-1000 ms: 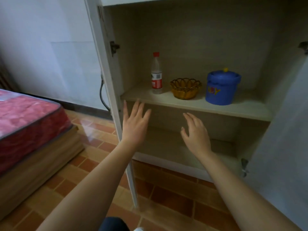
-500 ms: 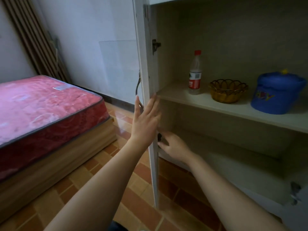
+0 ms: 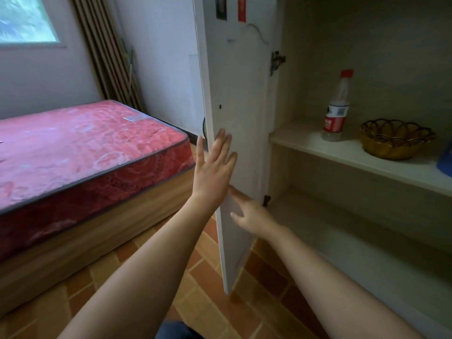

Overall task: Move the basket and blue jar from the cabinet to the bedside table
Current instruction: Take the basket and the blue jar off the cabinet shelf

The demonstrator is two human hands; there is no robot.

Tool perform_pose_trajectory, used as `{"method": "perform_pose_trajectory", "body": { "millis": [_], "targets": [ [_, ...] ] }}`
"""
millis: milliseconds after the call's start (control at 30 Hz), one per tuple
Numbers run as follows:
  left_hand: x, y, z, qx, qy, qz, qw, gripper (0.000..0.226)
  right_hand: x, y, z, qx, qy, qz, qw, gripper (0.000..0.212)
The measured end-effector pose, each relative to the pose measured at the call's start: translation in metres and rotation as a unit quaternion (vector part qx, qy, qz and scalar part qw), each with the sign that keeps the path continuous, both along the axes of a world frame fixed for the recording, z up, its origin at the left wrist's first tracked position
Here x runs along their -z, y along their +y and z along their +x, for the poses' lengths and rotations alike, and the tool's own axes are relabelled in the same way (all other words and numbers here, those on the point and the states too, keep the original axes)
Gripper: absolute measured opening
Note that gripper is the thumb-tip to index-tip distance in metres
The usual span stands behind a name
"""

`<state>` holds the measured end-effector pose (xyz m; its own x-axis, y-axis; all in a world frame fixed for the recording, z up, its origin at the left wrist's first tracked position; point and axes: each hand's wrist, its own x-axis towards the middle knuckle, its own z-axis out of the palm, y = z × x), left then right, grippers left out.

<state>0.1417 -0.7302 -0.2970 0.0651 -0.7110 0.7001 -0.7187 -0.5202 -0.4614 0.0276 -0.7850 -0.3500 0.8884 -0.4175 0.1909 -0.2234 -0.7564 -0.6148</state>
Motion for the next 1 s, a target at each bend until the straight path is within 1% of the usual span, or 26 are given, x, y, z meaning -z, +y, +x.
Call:
{"method": "perform_pose_trajectory", "body": {
  "millis": [167,400,500,633,767,900,1000],
  "targets": [
    [0.008,0.003,0.029,-0.04,0.014,0.002,0.999,0.047,0.01,-0.005,0.035,-0.007,0.015,-0.022,1.0,0.077],
    [0.022,0.004,0.067,-0.096,0.056,0.016,0.994,0.057,0.021,-0.018,0.083,-0.023,0.035,-0.064,0.997,0.078],
    [0.026,0.006,0.082,-0.114,0.083,0.057,0.988,0.065,0.029,-0.023,0.1,-0.029,0.037,-0.075,0.996,0.078],
    [0.033,0.005,0.098,-0.1,0.086,0.061,0.989,0.066,0.037,-0.029,0.111,-0.021,0.053,-0.098,0.994,0.08],
    [0.038,0.001,0.102,-0.081,0.092,0.022,0.992,0.066,0.046,-0.035,0.113,-0.012,0.079,-0.111,0.991,0.082],
    [0.039,-0.001,0.1,-0.075,0.094,0.015,0.993,0.063,0.044,-0.037,0.114,-0.006,0.061,-0.121,0.991,0.081],
    [0.038,-0.002,0.094,-0.058,0.103,-0.018,0.993,0.062,0.042,-0.038,0.106,0.0,0.054,-0.122,0.991,0.079]
  ]
}}
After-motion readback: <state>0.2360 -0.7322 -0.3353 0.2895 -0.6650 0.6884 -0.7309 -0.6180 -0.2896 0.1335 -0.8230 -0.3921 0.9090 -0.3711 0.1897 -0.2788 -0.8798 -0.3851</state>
